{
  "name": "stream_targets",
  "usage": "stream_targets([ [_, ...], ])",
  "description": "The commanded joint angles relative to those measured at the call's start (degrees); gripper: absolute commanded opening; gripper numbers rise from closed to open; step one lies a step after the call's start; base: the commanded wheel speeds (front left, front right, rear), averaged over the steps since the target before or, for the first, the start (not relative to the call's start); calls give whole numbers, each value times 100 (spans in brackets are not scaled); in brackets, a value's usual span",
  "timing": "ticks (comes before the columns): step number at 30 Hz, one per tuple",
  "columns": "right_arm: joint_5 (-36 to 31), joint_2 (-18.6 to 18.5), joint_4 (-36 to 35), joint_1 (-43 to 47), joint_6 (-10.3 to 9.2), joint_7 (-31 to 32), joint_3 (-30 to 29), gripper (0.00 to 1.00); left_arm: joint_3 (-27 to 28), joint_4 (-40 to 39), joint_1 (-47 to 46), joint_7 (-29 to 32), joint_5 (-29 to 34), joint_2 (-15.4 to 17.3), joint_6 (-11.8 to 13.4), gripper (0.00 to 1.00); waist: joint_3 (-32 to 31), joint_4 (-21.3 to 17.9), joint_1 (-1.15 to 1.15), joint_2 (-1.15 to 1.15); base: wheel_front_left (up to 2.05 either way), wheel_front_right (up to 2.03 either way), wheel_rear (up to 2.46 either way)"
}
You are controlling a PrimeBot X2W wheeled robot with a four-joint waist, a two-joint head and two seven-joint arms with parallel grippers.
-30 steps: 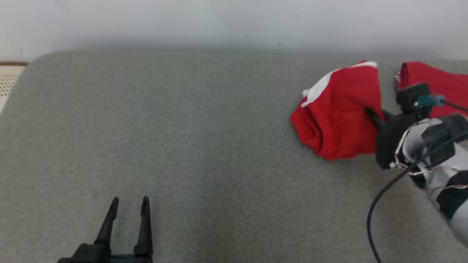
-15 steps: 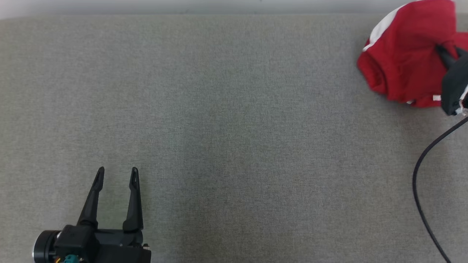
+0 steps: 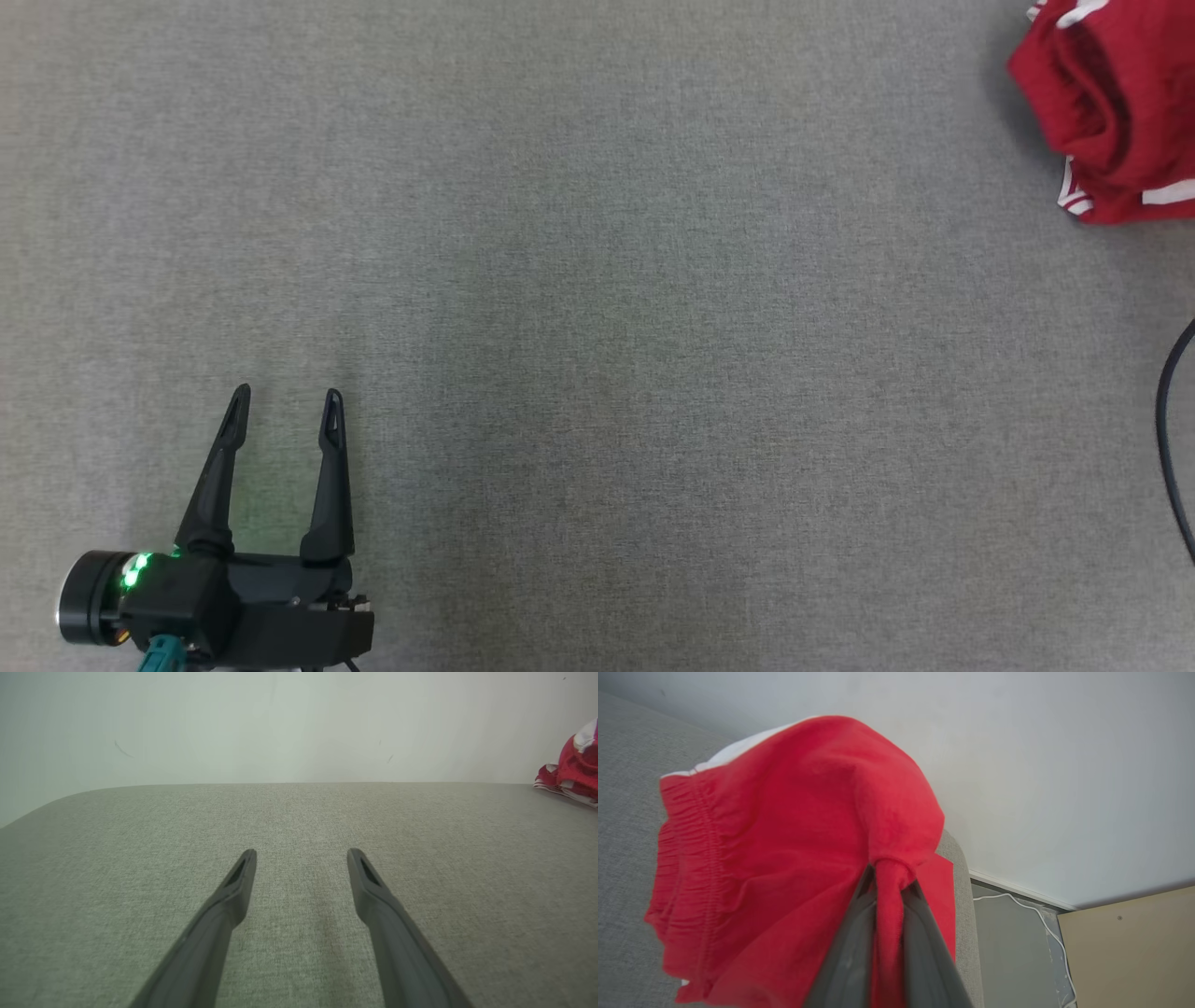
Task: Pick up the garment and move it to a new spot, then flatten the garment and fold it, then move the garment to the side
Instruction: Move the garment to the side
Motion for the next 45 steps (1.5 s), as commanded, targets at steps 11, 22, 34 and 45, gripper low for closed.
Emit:
stream_targets([
  [11, 393, -41, 598, -315, -5, -193, 280, 0, -26, -85, -68, -23, 83, 110, 32, 100, 186, -133, -1, -1, 0, 0, 0],
  [22, 413, 58, 1059, -367, -5, -166, 442, 100, -39, -27, -63, -23, 40, 99, 74, 100, 89, -118, -1, -1, 0, 0, 0],
  [34, 1179, 364, 810, -167, -5, -1274, 28, 100, 44, 161, 196, -23, -191, -5, 109, 100, -502, -150, -1, -1, 0, 0, 0],
  [45, 1106, 876, -463, 1089, -5, -1682, -1419, 100, 329, 315, 699, -23, -407, -86, 84, 100, -1470, -281, -1, -1, 0, 0, 0],
])
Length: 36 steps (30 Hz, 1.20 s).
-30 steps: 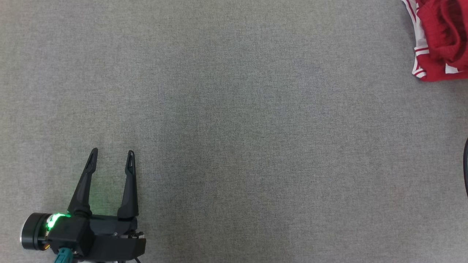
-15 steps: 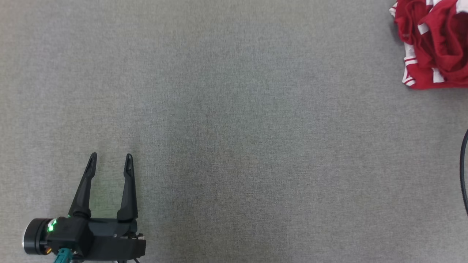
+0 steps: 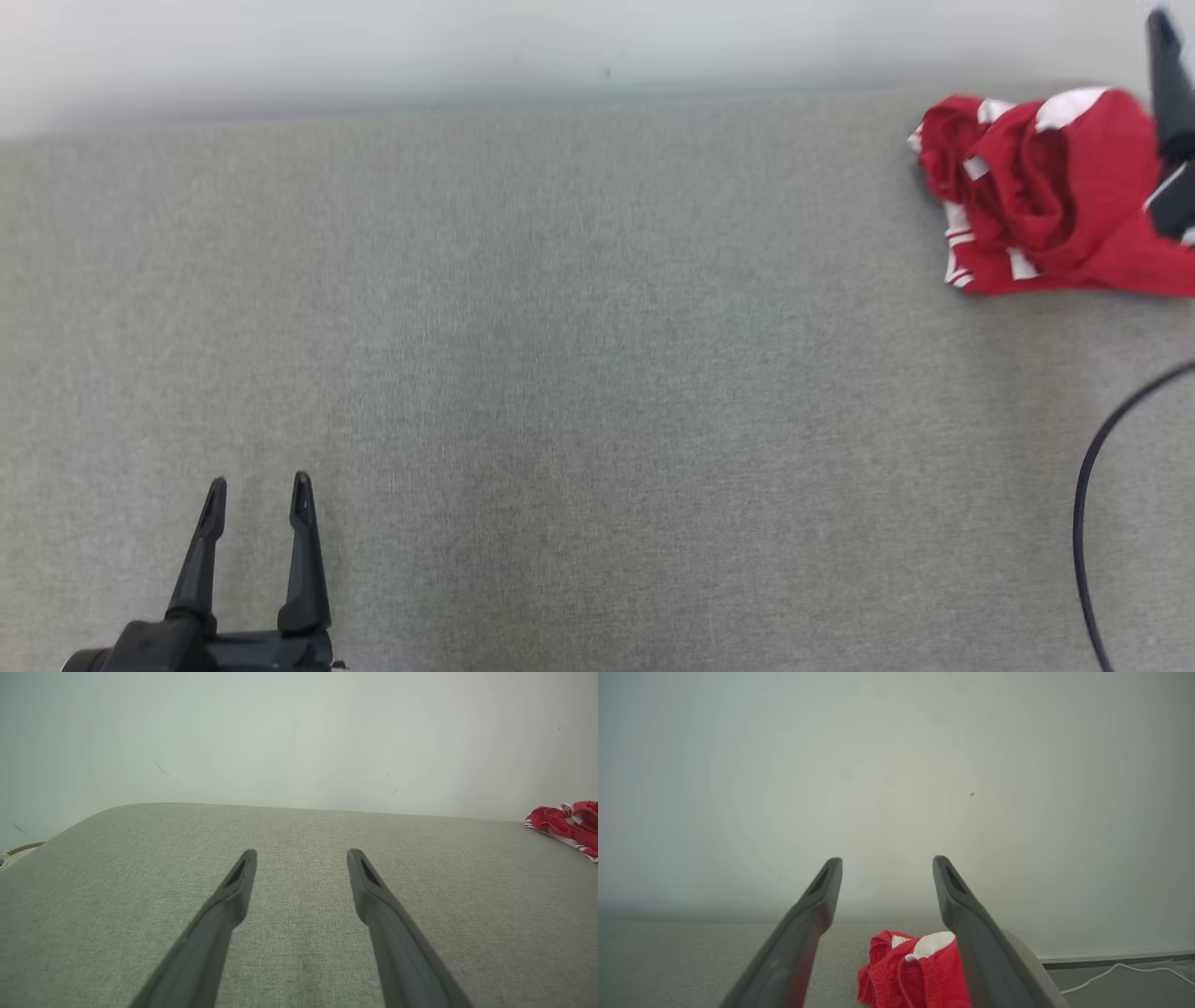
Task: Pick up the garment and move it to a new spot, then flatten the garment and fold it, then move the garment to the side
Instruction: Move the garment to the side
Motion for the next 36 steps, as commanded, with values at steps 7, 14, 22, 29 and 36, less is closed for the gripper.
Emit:
stream_targets([
  [7, -927, 289, -985, 1453, -5, -16, -1561, 100, 64, 20, 289, -23, -35, -25, -41, 100, -541, 21, 1, 0, 0, 0, 0],
  [14, -2123, 857, -2244, 3297, -4, -13, -3286, 100, 17, 12, 487, -23, -8, -49, -72, 100, -839, 193, 1, 0, 0, 0, 0],
  [22, -3328, 1591, -3333, 4975, -4, -14, -4474, 100, 10, 46, 652, -23, -15, -64, -130, 100, -1102, 346, 1, 0, 0, 0, 0],
  [29, -4207, 2356, -4277, 6175, -3, 86, -4971, 100, 15, 30, 796, -23, -5, -75, -135, 100, -1299, 442, 1, 0, 0, 0, 0],
  [36, -4573, 2932, -4492, 6559, -3, 125, -4434, 100, 24, 12, 796, -22, -69, -84, -117, 100, -1380, 428, 1, 0, 0, 0, 0],
])
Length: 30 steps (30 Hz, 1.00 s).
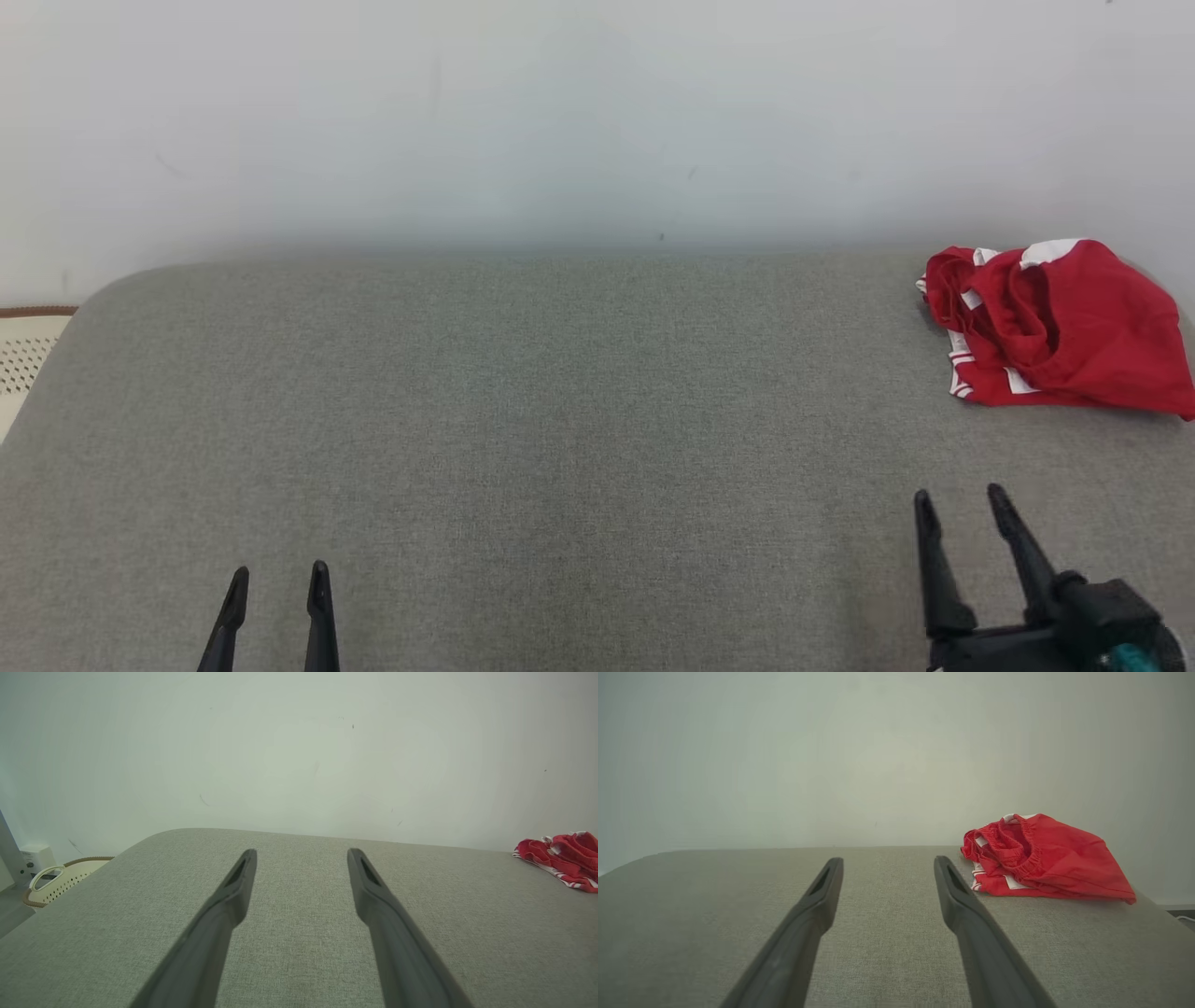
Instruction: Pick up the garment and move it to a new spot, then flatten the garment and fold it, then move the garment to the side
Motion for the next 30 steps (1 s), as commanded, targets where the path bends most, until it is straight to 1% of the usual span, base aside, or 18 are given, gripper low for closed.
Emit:
stream_targets([
  [1, -88, 135, 30, 79, -1, -39, 131, 100, 17, 21, 39, -22, -38, -10, 23, 100, -24, -3, 1, 0, 0, 0, 0],
  [4, -262, 323, 132, 103, -1, -84, 295, 100, -9, 74, 53, -21, -55, -11, 31, 100, -63, 7, 1, 0, 0, 0, 0],
  [9, -429, 467, 321, 117, -1, -137, 302, 100, -30, 109, 93, -22, -151, -15, 58, 100, -97, -17, 1, 0, 0, 0, 0],
  [14, -514, 481, 430, 81, -1, -153, 117, 100, -3, 104, 151, -22, -195, -17, 86, 100, -116, -72, 1, 0, 0, 0, 0],
  [20, -526, 504, 460, 28, -1, -157, 116, 100, 19, 107, 161, -21, -223, -18, 122, 100, -104, -146, 1, 0, 0, 0, 0],
  [30, -503, 495, 431, 27, -1, -160, 137, 100, -11, 113, 162, -22, -241, -18, 109, 100, -98, -140, 1, 0, 0, 0, 0],
])
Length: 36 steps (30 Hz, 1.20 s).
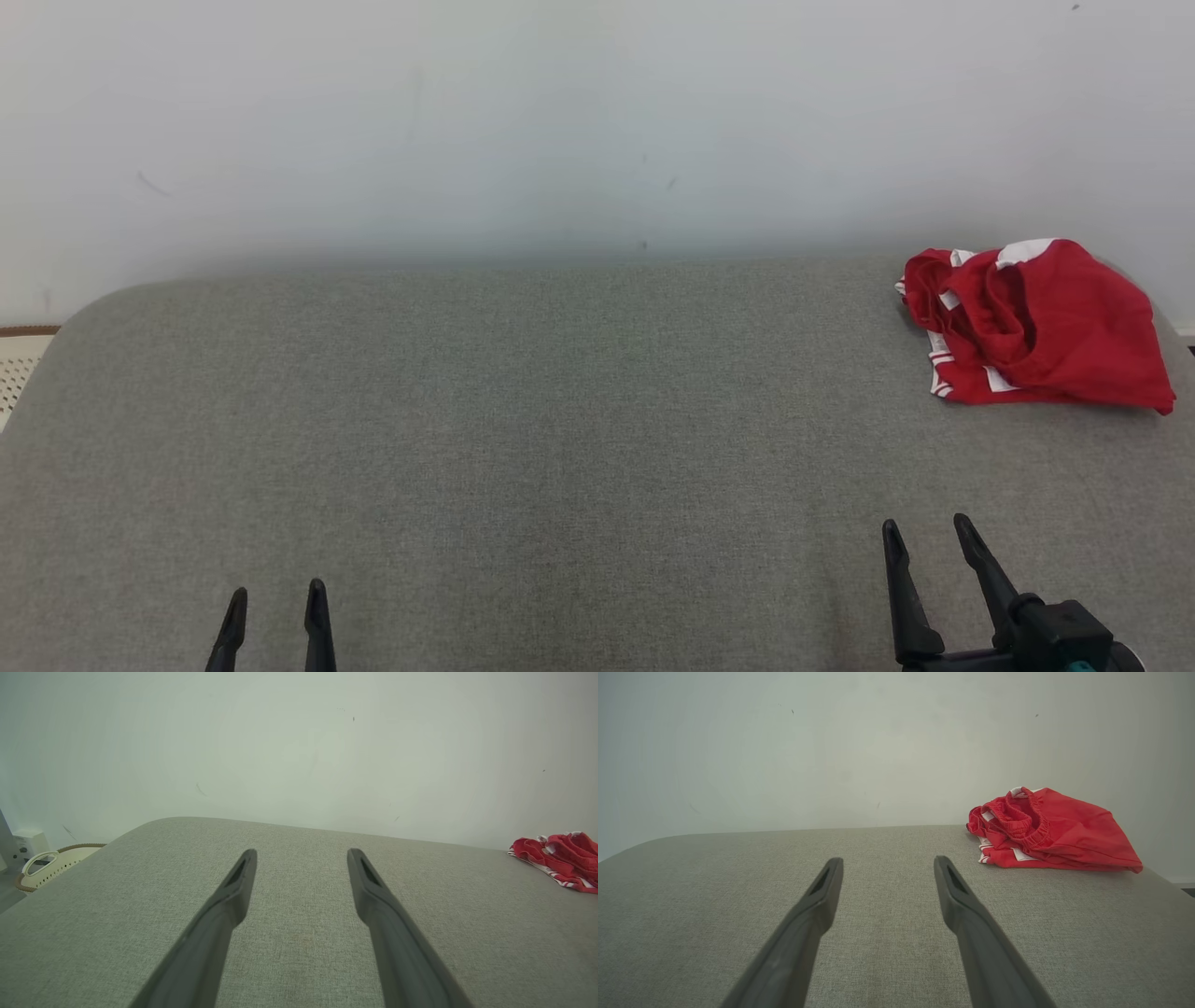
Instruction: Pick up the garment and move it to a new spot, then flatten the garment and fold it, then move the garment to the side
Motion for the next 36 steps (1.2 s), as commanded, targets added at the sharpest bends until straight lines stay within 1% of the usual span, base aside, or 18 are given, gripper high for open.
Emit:
stream_targets([
  [1, -20, -8, -18, -25, -1, -25, 7, 100, 8, 17, 43, -23, -52, -4, 12, 100, -3, 8, 0, 0, 0, 0, 0],
  [9, -22, 4, -6, -34, -1, -25, 30, 100, 0, 26, 73, -23, -64, -4, 15, 100, -7, 16, 0, 0, 0, 0, 0],
  [13, -21, 3, 8, -43, -1, -25, 30, 100, 4, -2, 71, -23, -54, -4, -31, 100, -7, 11, 0, 0, 0, 0, 0],
  [14, 2, 3, 14, 3, 0, 1, 17, 0, -15, 18, 5, 1, -14, -1, -27, 0, -7, 12, 0, 0, 0, 0, 0],
  [18, 62, 9, 189, 111, 0, 40, 11, 0, -60, 190, 30, 25, -55, -9, -29, 0, -6, 13, 0, 0, 0, 0, 0],
  [30, 1608, -66, 152, 105, 0, 342, -264, 0, -164, 441, -184, 244, -1456, 19, -204, 0, 22, 40, 0, 0, 0, 0, 0],
  [34, 2066, -81, 146, 98, 0, 441, -354, 0, -194, 548, -264, 314, -1878, 25, -268, 0, 31, 49, 0, 0, 0, 0, 0],
  [36, 2177, -85, 145, 97, 0, 465, -377, 0, -201, 573, -282, 330, -1981, 26, -283, 0, 33, 51, 0, 0, 0, 0, 0],
])
